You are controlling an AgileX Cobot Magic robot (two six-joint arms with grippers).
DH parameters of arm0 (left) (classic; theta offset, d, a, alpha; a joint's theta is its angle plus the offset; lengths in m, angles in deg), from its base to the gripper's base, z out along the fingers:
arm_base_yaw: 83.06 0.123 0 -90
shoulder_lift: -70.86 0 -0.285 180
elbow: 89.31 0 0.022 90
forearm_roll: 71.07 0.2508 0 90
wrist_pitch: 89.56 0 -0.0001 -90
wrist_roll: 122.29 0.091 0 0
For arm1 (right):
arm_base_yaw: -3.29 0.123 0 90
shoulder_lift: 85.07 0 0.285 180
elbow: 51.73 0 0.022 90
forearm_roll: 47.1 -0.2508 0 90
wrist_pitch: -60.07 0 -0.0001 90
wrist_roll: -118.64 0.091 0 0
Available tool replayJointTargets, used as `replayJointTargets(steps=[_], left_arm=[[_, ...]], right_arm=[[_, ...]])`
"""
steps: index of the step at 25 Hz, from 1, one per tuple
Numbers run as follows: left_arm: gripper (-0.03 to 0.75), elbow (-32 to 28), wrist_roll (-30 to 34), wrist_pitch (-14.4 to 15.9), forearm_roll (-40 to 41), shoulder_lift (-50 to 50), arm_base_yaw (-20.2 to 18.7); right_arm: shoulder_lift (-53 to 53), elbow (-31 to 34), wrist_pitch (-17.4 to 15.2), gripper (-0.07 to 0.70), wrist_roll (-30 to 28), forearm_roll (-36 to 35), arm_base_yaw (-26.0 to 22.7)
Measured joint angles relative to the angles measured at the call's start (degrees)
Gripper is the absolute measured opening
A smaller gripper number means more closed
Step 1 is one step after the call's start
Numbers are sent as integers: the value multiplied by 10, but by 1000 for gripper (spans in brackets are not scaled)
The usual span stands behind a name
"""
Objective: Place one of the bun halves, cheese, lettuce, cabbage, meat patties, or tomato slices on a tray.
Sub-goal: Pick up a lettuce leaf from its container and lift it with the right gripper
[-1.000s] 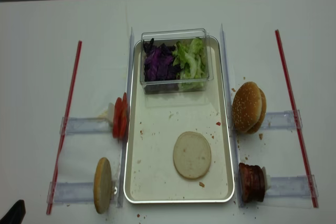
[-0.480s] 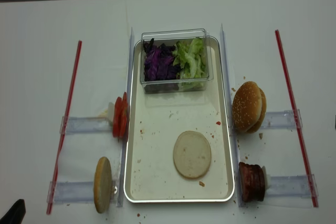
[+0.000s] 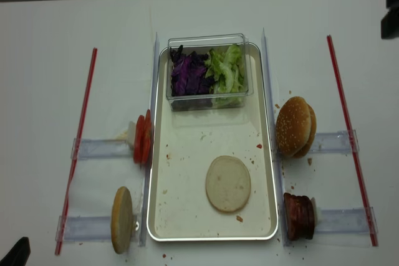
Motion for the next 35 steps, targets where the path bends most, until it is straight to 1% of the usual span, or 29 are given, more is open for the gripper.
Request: replayJointTargets(steps=[4,8,13,17,23,31,34,35], left_arm=[[361,0,0,0,0,0,0],[361,0,0,0,0,0,0],[361,0,0,0,0,0,0],[361,0,0,0,0,0,0],[361,0,0,0,0,0,0],[361,0,0,0,0,0,0],[361,0,0,0,0,0,0],[361,0,0,0,0,0,0]], right_arm=[[-82,-84,-2,501,0,0,0],[-150,-152,-4,501,3,0,0],[-218,-209,-4,501,5,0,0],[-258,-222,-4,501,5,0,0],[-310,-224,-4,501,5,0,0],[-341,-226,0,501,16,1,0],[-342,-229,0,501,31,20,13],[-342,-232,0,501,36,27,25]])
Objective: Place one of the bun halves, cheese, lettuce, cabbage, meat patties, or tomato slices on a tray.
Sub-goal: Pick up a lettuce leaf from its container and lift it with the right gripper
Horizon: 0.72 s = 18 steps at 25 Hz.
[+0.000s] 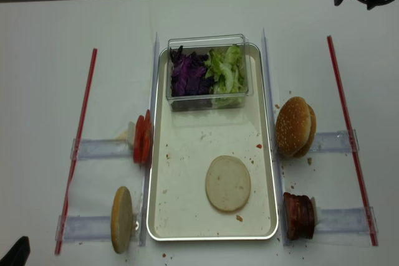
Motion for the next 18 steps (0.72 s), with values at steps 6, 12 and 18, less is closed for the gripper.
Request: replayJointTargets(steps=[6,12,18], left_arm=[[361,0,0,0,0,0,0],[361,0,0,0,0,0,0],[361,0,0,0,0,0,0]], right_arm=[[-28,-47,0,501,41,14,79],[-87,-107,0,501,84,15,153],[-136,-149,0,501,109,15,198]])
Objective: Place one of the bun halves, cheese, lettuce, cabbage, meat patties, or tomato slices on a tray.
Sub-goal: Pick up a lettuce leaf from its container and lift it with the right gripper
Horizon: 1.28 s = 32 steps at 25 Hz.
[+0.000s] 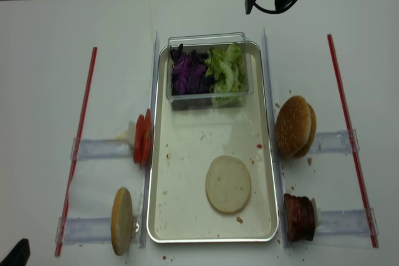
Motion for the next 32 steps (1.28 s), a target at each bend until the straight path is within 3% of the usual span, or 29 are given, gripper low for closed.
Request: replayJointTargets(steps=[32], left_arm=[[361,0,0,0,0,0,0]], right_arm=[[-24,-11,0,501,48,-15,18]])
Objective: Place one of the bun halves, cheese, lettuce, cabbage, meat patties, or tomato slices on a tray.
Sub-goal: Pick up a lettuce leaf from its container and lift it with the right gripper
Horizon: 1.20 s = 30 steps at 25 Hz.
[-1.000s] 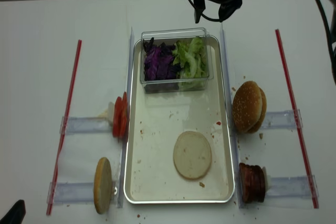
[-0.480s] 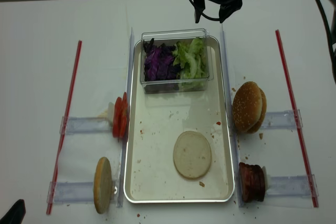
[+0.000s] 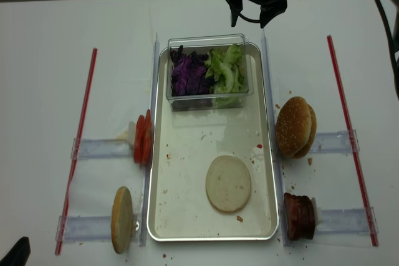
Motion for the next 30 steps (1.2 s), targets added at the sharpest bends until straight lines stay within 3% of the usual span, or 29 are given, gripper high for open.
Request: replayJointTargets(steps=[23,30], left_arm=[[361,0,0,0,-1,0,0],[361,0,0,0,-1,0,0]], right_arm=[[-82,-14,5,500,30,21,75],[-99,-21,44,500,30,25,75]])
